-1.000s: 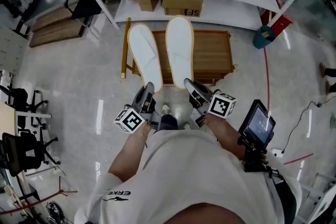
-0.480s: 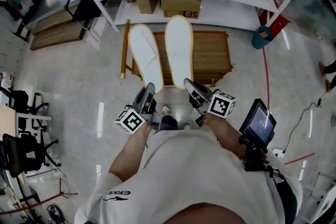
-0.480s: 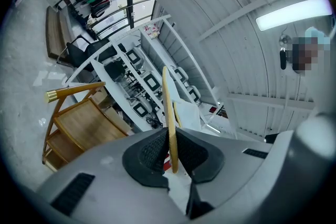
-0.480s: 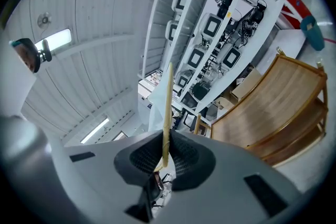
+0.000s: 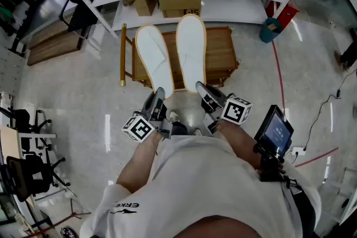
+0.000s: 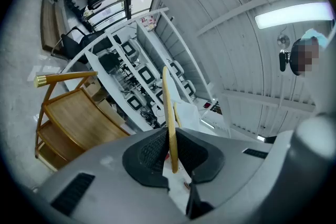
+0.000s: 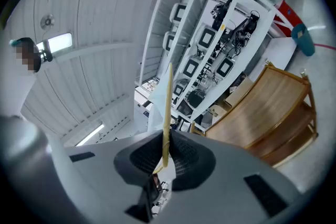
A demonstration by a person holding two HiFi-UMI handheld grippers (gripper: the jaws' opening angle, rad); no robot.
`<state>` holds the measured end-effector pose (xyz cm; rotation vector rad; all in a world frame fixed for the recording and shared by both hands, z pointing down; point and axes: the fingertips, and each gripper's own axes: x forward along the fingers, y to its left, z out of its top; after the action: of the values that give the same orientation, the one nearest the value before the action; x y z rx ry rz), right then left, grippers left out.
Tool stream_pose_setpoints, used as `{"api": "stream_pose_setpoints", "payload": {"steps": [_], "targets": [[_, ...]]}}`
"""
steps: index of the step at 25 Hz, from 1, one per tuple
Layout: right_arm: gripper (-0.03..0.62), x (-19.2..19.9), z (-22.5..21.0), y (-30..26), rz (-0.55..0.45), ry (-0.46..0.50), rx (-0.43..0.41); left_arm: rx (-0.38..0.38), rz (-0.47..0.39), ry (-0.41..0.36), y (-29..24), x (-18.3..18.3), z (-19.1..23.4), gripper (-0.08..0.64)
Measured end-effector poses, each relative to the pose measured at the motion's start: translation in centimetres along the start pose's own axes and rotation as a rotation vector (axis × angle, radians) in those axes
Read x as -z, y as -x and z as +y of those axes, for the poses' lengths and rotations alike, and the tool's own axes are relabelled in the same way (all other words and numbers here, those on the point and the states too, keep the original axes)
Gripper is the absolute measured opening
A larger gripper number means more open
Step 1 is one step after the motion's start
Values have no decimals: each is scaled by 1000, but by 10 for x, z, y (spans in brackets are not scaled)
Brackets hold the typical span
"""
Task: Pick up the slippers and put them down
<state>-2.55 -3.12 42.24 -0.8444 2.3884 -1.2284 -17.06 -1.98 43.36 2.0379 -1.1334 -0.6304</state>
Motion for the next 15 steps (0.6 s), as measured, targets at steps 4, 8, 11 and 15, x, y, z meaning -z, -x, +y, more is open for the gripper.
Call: {"api": "stream_pose_setpoints", "payload": {"steps": [4,8,11,15], "targets": [[32,-10,-9,18,-52,-1,44,38,54,12,-19,15,-7,31],[32,-23,-17,34,-125,-1,90,97,122,21,-42,27,-15,31],[32,-32,-21,44,-177,6,133,147,174,29,-60,34,-20,31],[32,-38,-21,54,-234,9,185,197,231,46,-77,37,-27,31]]}}
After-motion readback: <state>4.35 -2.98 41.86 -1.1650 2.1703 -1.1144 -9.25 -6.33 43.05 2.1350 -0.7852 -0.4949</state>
